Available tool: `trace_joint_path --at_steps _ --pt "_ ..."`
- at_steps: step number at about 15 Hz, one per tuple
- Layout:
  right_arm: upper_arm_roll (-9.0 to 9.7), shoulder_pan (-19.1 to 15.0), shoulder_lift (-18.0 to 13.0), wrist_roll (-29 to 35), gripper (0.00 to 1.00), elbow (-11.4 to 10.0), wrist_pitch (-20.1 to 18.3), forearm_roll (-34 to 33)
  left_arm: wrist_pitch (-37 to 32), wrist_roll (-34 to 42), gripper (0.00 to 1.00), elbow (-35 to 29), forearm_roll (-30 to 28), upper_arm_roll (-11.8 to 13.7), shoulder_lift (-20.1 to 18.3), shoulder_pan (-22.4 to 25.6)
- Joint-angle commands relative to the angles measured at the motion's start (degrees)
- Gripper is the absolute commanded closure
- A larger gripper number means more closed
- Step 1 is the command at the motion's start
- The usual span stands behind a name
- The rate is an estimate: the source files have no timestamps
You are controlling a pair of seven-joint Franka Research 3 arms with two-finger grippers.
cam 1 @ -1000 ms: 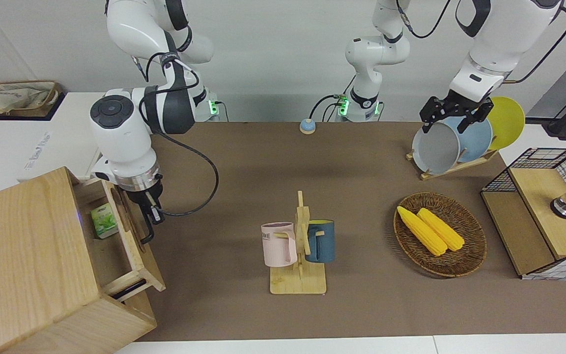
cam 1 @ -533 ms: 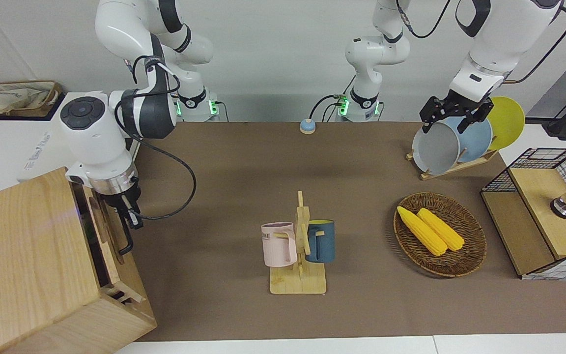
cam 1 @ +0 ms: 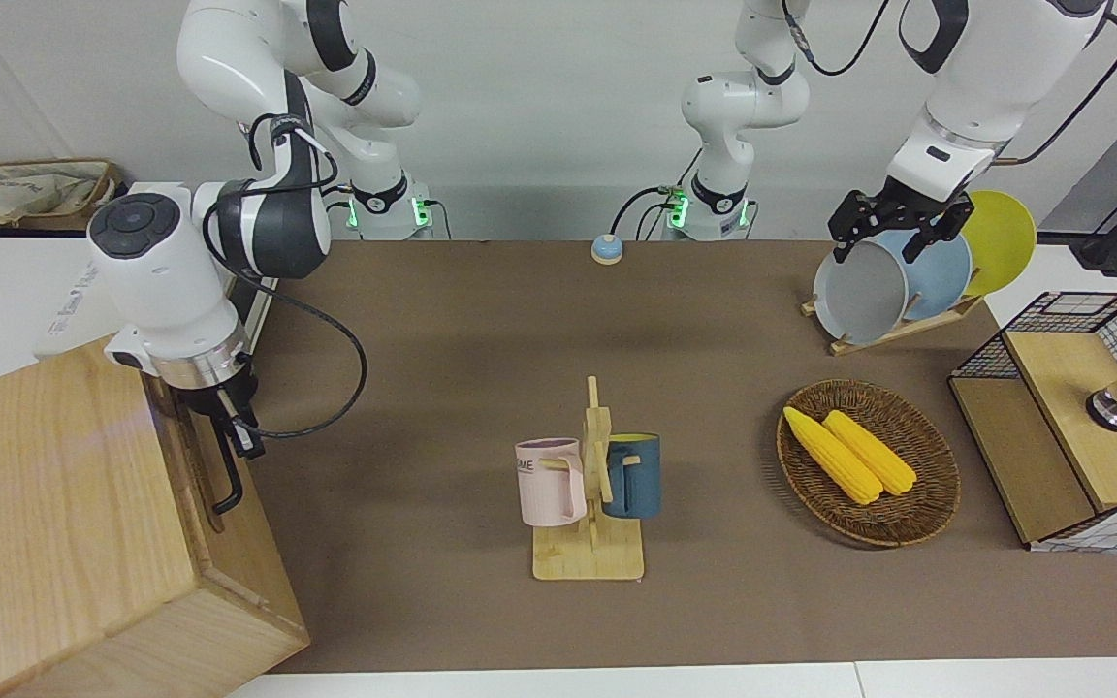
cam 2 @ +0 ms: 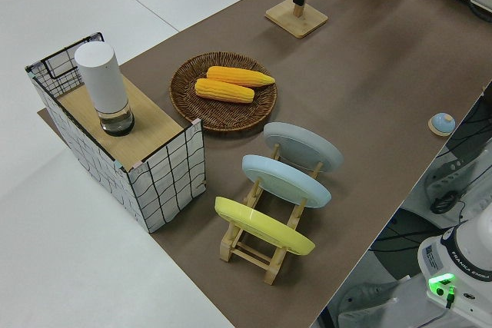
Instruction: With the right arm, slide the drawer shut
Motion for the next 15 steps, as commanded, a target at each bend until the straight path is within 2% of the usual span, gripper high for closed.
trace_joint_path --at_steps 1,4,6,8,11,12,15 --pt "0.87 -1.6 1.3 -2.1 1.000 2.0 0.8 -1.0 -1.1 0.6 0.01 1.5 1.0 -0.4 0.7 0.2" --pt "1.57 -0.8 1.2 -2.0 1.000 1.9 0.4 -0.9 -1.1 0.6 0.01 1.5 1.0 -0.4 0.7 0.2" --pt "2.80 -0.5 0.6 -2.1 1.000 1.5 -0.1 -0.7 -1.1 0.6 0.01 1.5 1.0 -0.4 0.7 0.2" --pt "4.90 0.0 -0.8 -2.1 1.000 0.7 -1.5 -0.7 -1.1 0.6 0.01 1.5 1.0 -0.4 0.7 0.2" --pt "7.80 0.4 -4.9 -3.3 1.000 -2.3 -4.7 -0.5 -1.1 0.6 0.01 1.5 1.0 -0.4 0.7 0.2" --pt "8.68 0.4 -6.7 -5.5 1.000 -3.7 -5.8 -0.2 -1.1 0.6 0.01 1.4 1.0 -0.4 0.7 0.2" --pt "9.74 1.1 -12.0 -13.1 1.000 -7.0 -9.5 0.1 -1.1 0.6 0.01 1.5 1.0 -0.4 0.7 0.2"
